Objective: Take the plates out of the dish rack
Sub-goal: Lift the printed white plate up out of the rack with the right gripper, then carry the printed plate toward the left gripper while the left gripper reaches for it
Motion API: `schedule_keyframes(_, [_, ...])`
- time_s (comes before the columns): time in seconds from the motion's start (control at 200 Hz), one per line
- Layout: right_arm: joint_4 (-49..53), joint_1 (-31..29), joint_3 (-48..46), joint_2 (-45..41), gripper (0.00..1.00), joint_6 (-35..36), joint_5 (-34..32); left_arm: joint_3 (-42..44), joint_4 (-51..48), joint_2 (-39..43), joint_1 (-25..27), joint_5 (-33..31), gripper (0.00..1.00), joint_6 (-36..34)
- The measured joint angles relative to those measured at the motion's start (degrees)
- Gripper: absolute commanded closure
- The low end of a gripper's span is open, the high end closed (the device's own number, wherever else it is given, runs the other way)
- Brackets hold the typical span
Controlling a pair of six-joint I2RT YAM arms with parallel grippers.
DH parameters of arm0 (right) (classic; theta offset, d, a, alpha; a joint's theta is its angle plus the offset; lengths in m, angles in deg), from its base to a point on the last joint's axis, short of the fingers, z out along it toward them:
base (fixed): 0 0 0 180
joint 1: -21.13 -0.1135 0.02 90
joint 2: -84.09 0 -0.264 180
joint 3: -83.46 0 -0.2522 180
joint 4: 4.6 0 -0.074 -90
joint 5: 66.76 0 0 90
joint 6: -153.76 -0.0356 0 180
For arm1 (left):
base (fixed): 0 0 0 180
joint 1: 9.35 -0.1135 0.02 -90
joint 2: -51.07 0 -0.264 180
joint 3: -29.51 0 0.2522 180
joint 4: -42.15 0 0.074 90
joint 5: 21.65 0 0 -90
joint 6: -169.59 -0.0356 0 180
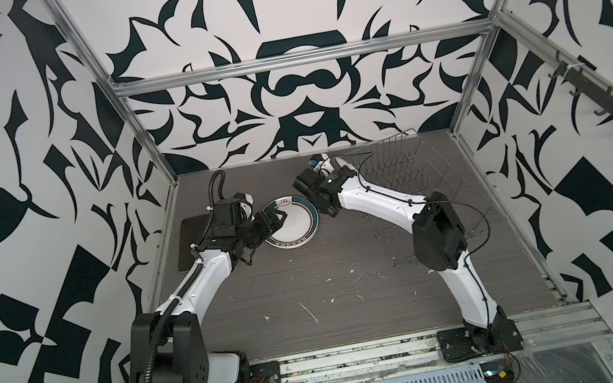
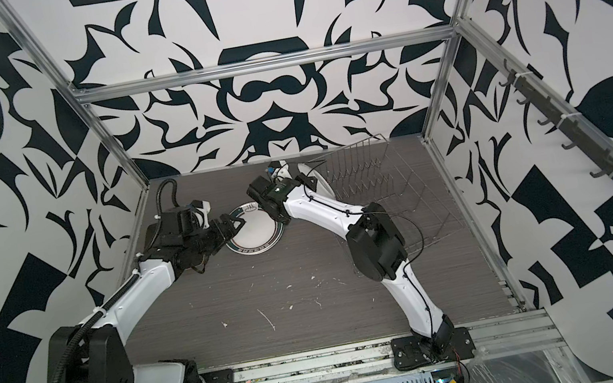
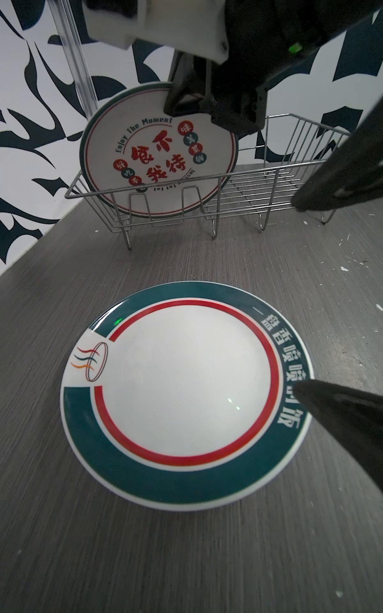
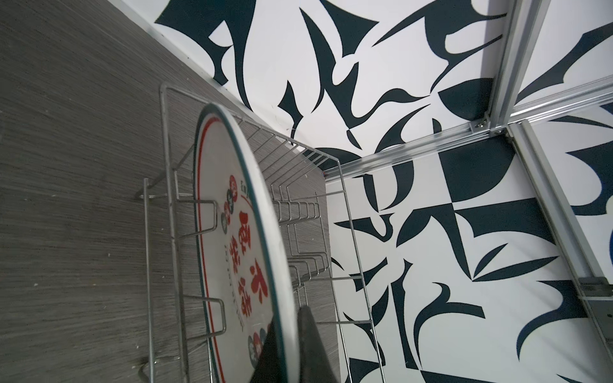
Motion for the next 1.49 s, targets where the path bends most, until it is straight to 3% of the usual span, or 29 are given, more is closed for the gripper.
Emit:
schedule_keyframes(0.57, [-2.03,-1.55,1.09,-5.11,1.00,6.71,-3.39,0.17,-3.23,6.14,0.02,-0.48,0.16,0.20])
schedule_keyframes(0.865, [-5.09,-3.74,-0.39,-11.89,1.00,9.68,-5.75,1.16,-3.50,9.25,0.42,-0.50,0.16,1.25])
schedule_keyframes(1.13, [-9.86,-5.22,-12.55,-25.18,1.00,8.85,-3.37,1.92,-3.89,11.82,3.37,-2.10,0.16,3.04])
schedule_keyframes(1.495, [-17.22,-5.07,-37.18,-50.40,1.00,-2.14,11.63,4.81,-2.56,14.38,8.39,-4.07,0.16,6.69])
